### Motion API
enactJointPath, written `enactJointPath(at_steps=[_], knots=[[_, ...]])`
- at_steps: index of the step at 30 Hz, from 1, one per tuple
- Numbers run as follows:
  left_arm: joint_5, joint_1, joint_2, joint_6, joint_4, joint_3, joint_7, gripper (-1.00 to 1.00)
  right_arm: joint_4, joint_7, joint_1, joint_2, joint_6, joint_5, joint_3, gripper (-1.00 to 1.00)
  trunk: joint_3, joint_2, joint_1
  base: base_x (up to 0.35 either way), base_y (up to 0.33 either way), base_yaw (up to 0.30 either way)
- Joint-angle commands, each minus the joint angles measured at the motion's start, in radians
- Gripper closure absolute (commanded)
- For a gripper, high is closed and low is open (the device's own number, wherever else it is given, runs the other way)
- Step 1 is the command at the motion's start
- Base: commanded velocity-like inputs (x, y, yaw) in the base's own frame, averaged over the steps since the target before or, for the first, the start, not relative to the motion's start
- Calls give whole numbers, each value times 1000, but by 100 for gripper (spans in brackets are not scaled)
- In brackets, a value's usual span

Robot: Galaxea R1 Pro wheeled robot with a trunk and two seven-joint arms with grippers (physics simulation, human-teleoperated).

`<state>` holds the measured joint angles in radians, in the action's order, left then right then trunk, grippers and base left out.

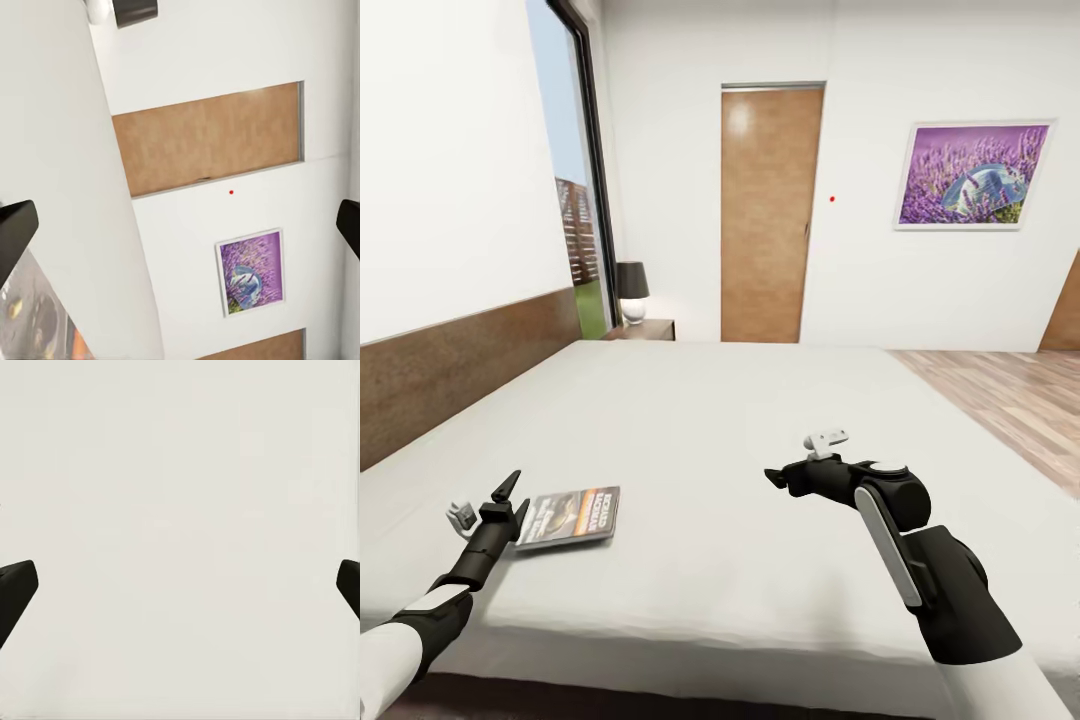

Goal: In the bedroom, move the book from the bed onto either nightstand, and place the two sandals side by side next to the bed.

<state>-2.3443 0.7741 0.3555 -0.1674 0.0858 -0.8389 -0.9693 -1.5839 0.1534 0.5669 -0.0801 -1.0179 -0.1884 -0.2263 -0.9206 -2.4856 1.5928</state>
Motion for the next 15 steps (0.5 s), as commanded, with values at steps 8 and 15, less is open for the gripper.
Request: enactJointPath(at_steps=[8,15], knots=[[-10,1,0,-11,0,-6,-3,-100,-1,0,1,0,-4,-2,-1,-100,-1,0,0,-35,-23,0],[-10,1,0,-11,0,-6,-3,-100,-1,0,2,0,-4,-2,-1,-100,-1,0,0,-6,-4,0]])
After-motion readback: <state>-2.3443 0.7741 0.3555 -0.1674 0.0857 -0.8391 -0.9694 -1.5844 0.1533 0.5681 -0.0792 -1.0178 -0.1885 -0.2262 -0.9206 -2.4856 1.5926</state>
